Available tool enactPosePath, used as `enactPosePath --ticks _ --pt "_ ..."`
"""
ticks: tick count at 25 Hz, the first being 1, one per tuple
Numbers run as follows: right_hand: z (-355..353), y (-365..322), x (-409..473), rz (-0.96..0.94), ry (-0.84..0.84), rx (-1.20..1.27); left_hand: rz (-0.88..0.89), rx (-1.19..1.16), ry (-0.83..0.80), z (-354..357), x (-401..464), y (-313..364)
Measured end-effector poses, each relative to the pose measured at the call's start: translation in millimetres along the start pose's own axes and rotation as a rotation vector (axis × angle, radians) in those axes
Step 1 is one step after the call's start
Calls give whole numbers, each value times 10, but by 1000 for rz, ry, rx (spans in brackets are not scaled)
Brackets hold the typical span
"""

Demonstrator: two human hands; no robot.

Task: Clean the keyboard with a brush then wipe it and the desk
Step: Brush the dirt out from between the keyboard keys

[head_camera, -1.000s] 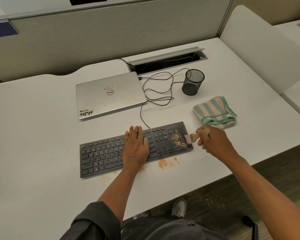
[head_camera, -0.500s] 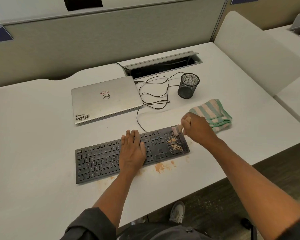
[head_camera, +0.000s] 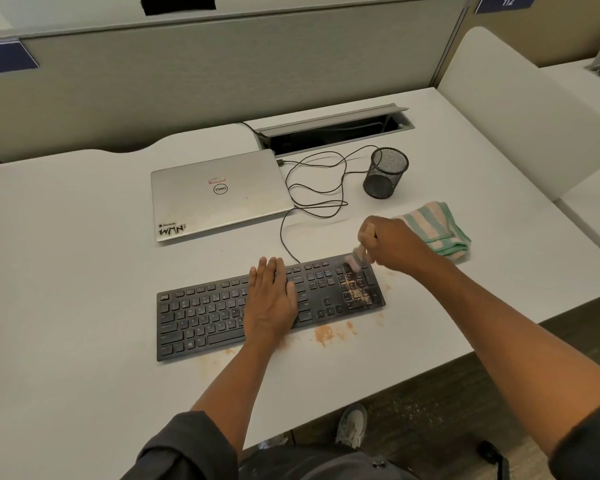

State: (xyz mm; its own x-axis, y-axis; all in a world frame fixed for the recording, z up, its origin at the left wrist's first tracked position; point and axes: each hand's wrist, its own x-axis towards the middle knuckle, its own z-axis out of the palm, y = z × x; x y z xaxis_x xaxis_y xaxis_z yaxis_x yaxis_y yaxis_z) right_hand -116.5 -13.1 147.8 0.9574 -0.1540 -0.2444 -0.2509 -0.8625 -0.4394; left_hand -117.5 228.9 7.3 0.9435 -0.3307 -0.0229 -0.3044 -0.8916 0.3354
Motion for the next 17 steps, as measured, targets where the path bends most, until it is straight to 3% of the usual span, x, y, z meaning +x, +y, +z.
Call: enactPosePath --ticks 4,9,14,17 --pt "211 25 99 34 14 -22 12 9 10 0 -8 1" --pt "342 126 -333 -81 -113 -158 13 3 17 2 -5 0" --pt "219 -93 -57 -32 34 49 16 -1 27 -4 -13 -5" --pt "302 -146 34 34 16 70 20 -7 22 -13 -19 2"
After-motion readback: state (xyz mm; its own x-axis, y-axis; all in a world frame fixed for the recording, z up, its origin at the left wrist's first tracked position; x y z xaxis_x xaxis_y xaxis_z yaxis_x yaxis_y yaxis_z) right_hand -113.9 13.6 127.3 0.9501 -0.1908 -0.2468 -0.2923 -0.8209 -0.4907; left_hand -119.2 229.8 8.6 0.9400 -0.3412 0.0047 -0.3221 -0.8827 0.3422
